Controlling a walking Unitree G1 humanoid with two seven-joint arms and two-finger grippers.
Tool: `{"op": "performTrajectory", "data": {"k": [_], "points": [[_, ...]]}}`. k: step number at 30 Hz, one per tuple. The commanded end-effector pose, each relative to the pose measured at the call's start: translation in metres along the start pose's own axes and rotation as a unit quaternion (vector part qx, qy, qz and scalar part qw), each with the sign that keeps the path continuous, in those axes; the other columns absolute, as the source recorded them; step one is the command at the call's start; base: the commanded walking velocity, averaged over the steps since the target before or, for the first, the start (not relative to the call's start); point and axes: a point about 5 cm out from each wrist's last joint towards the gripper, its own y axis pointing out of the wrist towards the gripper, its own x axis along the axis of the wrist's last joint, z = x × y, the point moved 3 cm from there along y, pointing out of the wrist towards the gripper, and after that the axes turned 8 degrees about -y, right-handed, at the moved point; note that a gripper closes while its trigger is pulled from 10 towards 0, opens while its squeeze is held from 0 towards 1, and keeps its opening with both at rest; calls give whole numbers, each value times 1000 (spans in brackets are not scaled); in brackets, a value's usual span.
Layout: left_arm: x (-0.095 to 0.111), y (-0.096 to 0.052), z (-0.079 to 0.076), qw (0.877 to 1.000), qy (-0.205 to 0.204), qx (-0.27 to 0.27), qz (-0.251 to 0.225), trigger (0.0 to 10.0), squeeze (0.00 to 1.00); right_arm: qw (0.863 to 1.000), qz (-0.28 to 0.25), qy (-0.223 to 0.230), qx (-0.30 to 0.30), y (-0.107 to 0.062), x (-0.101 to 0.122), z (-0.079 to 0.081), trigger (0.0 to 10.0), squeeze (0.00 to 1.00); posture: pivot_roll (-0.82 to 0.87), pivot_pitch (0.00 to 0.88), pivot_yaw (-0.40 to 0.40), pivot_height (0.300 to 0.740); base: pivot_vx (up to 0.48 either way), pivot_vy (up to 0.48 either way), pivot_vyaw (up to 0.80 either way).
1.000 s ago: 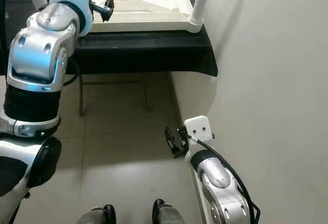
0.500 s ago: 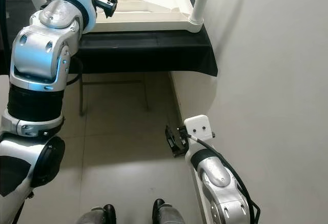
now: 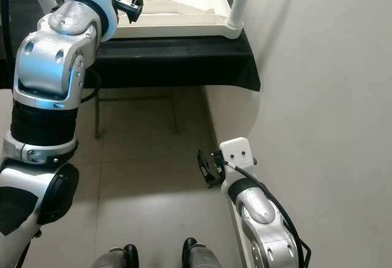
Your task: Building children table
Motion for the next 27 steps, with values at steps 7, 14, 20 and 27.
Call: {"op": "performTrajectory", "data": {"k": [7,14,20,27], "points": [[-31,-14,-4,1000,20,4,19,10000,0,1000,-1,0,-1,1,0,2,10000,0,2,272,-79,740,0,0,0],[-97,-54,-11,997,-9,4,79,10000,0,1000,1,4,-4,4,-2,4,10000,0,15,256,-80,740,0,0,0],[-143,-96,-12,991,-42,13,123,10000,0,1000,-7,8,-3,4,0,7,10000,0,27,241,-79,740,0,0,0],[-183,-143,-5,984,-35,37,168,10000,0,1000,-12,10,-4,7,0,11,10000,0,46,202,-77,740,0,0,0]]}}
